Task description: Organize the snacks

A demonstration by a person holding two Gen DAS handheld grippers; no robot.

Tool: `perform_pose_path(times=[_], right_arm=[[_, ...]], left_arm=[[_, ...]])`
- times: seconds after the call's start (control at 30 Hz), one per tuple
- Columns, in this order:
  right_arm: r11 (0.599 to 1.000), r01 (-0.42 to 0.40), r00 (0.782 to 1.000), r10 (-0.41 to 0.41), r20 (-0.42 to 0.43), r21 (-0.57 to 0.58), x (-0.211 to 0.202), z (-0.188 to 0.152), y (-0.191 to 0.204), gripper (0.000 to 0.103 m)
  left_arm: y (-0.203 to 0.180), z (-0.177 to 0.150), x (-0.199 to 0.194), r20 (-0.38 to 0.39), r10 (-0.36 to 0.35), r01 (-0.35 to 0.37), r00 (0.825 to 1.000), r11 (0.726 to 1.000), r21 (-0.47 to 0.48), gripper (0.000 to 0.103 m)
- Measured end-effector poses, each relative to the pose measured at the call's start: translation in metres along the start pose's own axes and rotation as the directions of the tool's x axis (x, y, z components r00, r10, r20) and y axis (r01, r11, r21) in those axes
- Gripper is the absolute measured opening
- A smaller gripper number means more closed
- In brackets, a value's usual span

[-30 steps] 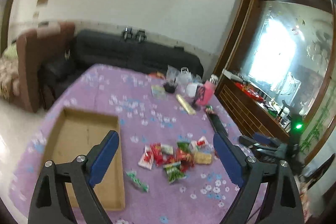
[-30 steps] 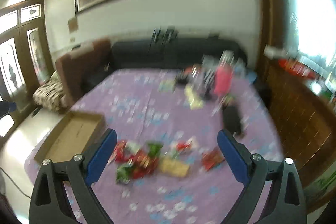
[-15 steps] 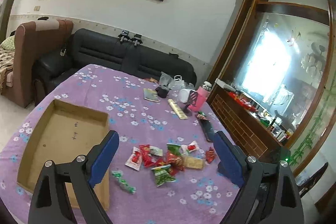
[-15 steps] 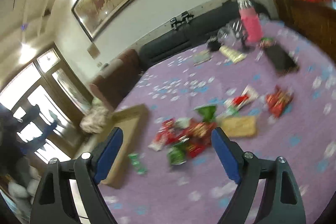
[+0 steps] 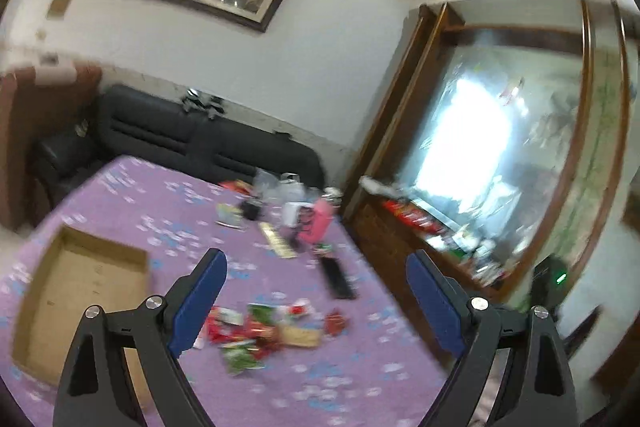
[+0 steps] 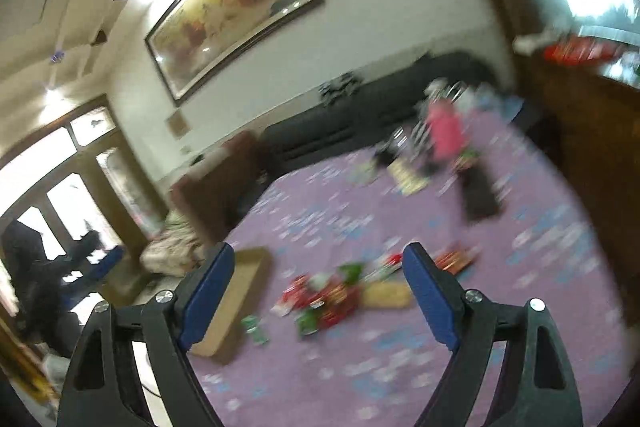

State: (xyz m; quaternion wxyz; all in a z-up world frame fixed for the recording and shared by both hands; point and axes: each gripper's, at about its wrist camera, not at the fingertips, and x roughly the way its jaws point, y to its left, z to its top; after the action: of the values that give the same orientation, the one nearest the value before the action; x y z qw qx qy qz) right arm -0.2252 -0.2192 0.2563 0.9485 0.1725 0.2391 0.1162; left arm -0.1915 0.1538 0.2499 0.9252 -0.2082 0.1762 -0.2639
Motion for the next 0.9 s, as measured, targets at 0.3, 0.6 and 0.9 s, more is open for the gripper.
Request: perform_pose_path(times=[0.3, 0.6, 0.9], right_arm=[[0.997, 0.066, 0.997, -0.065, 0.036, -0.028, -0.027, 0.033, 0.008, 0.086], [0.995, 0.085, 0.98, -0.092, 0.174, 0.048, -0.147, 0.117, -0.022, 0.086], [0.859, 0.512, 0.825, -0.491, 0.281, -0.001, -0.264, 0.243, -0.012, 0.086]], left_arm=[[0.041, 0.024, -0.024, 0.107, 0.052, -0.039, 0.993, 0.992, -0.119, 0.093], [0.002, 0.07, -0.091, 0.201, 0.097, -0.103, 0.975, 0.995, 0.019, 0.093], [-0.082, 0.205, -0.157, 0.252, 0.273, -0.332, 0.928, 0.915, 0.229, 0.096]])
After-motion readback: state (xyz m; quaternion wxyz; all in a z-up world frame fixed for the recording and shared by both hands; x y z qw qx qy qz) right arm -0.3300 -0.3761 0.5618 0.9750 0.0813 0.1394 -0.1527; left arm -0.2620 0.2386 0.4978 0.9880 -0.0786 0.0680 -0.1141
